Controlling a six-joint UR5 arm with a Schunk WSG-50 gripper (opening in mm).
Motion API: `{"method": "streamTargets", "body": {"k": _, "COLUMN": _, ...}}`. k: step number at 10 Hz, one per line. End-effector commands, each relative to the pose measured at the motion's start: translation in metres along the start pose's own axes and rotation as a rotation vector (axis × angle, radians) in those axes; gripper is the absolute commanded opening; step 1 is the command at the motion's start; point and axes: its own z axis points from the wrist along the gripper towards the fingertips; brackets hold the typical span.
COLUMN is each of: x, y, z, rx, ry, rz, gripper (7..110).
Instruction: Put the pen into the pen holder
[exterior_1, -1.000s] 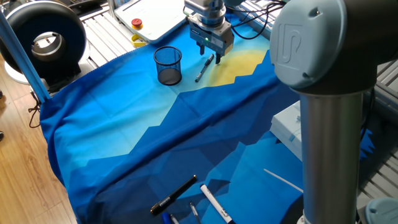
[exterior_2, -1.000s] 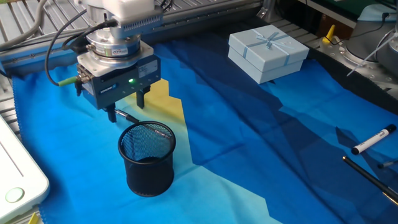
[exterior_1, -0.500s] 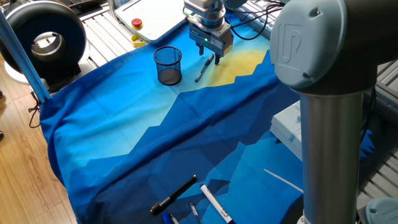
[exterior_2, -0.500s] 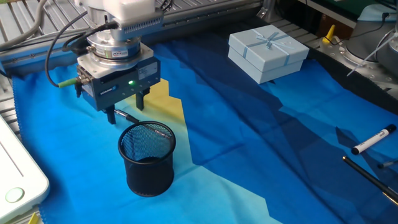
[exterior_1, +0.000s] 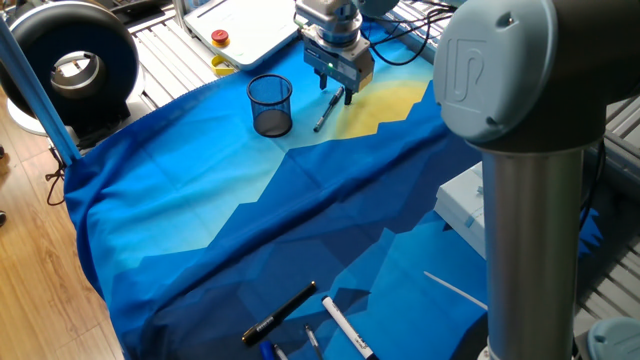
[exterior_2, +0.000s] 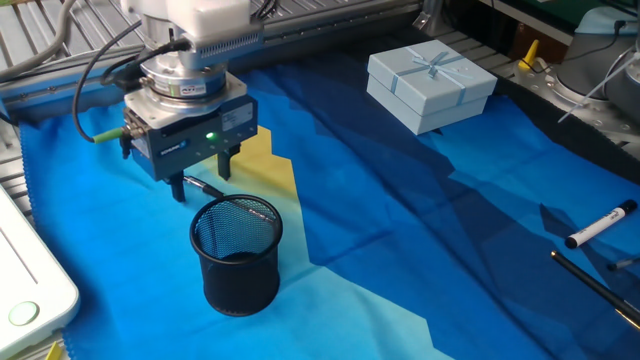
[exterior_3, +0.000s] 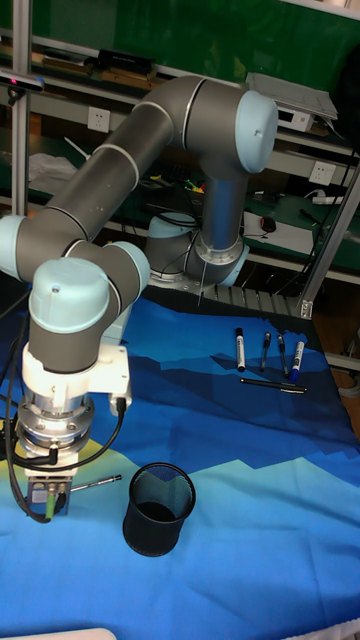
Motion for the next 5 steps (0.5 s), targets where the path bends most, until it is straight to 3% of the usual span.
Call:
{"method": "streamTargets", "body": {"k": 1, "x": -0.0009, "y": -0.0023, "z": 0.0013, "rx": 0.010, "ry": -0.007, "rz": 0.014, "gripper": 44}}
{"method": "streamTargets", "body": {"k": 4, "x": 0.0002, "y": -0.0016, "z": 0.0010, "rx": 0.008, "ry": -0.002, "rz": 0.036, "gripper": 44}}
{"method": "streamTargets", "body": {"k": 5, "x": 0.0016, "y": -0.0006, "z": 0.0011, "rx": 0.004, "ry": 0.004, "rz": 0.042, "gripper": 7}}
